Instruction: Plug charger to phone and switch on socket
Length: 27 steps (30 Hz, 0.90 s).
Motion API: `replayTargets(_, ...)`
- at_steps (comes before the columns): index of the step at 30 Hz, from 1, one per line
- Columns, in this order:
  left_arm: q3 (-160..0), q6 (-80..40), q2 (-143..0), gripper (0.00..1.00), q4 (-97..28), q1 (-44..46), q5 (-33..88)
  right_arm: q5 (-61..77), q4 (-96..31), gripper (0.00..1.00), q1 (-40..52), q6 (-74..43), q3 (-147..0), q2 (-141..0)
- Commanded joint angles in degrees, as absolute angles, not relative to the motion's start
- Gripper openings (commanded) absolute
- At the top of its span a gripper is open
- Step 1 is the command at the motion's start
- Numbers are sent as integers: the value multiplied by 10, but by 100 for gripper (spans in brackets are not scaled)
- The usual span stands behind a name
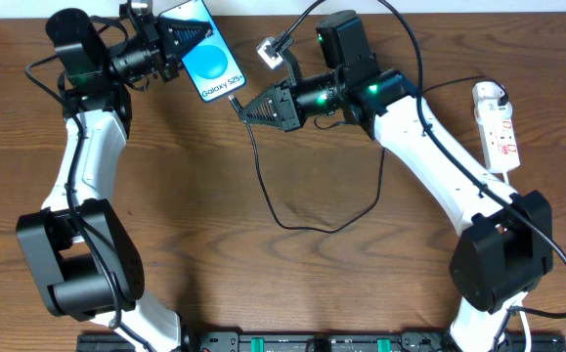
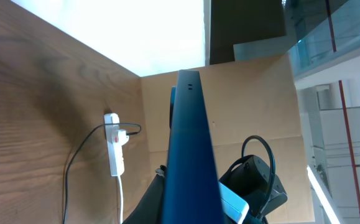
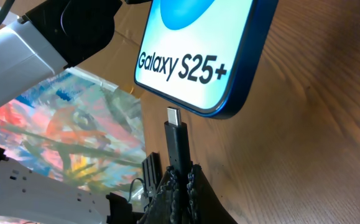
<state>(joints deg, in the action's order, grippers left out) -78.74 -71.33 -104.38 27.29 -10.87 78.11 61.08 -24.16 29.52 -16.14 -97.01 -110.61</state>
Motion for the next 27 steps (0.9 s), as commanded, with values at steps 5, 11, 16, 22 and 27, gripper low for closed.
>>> replayTargets(5,-796,-701,-1037,7,280,-109,789,621,-240,1,301,-168,-970,-1096)
replayTargets(11,-796,-701,-1037,7,279,-105,789,620,-240,1,301,-167,-970,-1096)
replayTargets(16,-796,-701,-1037,7,280,-100,789,616,-239,1,301,-167,-970,-1096)
replayTargets(22,-796,-701,-1037,8,279,-99,790,616,-239,1,301,-168,-970,-1096)
replayTargets(27,-796,-701,-1037,7,280,-99,793,616,-227,1,301,-179,-970,-1096)
